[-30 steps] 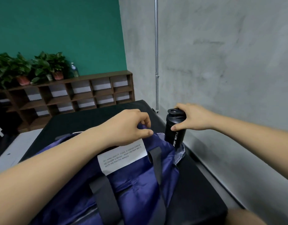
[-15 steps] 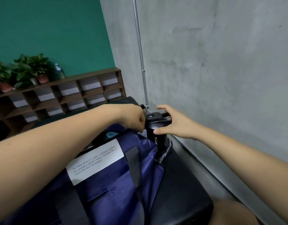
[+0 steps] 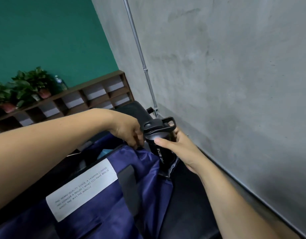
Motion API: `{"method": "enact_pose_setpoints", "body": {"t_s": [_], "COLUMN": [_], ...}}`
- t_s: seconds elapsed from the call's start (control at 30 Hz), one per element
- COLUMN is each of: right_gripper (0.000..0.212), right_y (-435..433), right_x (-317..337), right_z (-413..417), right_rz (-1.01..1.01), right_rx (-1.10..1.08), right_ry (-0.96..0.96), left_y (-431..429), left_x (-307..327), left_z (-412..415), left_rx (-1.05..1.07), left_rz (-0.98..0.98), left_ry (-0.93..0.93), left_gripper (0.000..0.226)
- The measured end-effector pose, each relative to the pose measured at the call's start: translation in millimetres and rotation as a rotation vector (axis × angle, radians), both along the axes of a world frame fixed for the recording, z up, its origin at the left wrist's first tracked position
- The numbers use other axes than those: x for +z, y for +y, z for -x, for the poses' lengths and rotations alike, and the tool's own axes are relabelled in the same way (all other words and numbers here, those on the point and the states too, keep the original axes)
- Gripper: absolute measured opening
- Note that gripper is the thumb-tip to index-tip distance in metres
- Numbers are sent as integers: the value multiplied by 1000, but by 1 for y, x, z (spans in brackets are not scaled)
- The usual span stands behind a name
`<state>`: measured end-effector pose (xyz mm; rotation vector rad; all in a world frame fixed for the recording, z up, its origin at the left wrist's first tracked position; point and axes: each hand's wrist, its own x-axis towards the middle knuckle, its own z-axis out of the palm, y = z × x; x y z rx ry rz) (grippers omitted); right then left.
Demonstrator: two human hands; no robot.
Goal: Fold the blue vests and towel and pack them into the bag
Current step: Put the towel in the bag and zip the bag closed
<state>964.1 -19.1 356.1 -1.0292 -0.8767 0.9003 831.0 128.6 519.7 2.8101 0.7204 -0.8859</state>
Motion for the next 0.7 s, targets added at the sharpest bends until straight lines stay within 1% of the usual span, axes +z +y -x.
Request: {"method": "enact_pose_setpoints", "body": {"t_s": [0.07,0.17,0.3,0.43,0.6,0.7], "right_gripper": [60,69,71,76,81,89], "right_y": [1,1,5,12,13,12], "right_x": [1,2,0,-4,-5,-3], "right_z": [-5,-11,-21,-28,-28,-23], "right_rz": [1,-18,-22,6,19,20], "right_rx": [-1,10,53,76,95,81], "right_ry": [-65,-150,-153,-136,-173,-205], "left_y": [1,2,11,15,11,6], "left_x": [2,6,14,30,63,80], "left_z": [-3,-7,0,15,41,54], "left_rx": [9,-28,-73,-124,-68,-39], "left_rz": [-7,-67,-124,-96,-77,-59], "left_ry": [27,49,48,-68,-302,-396], "left_gripper": [32,27,19,19,17,20]}}
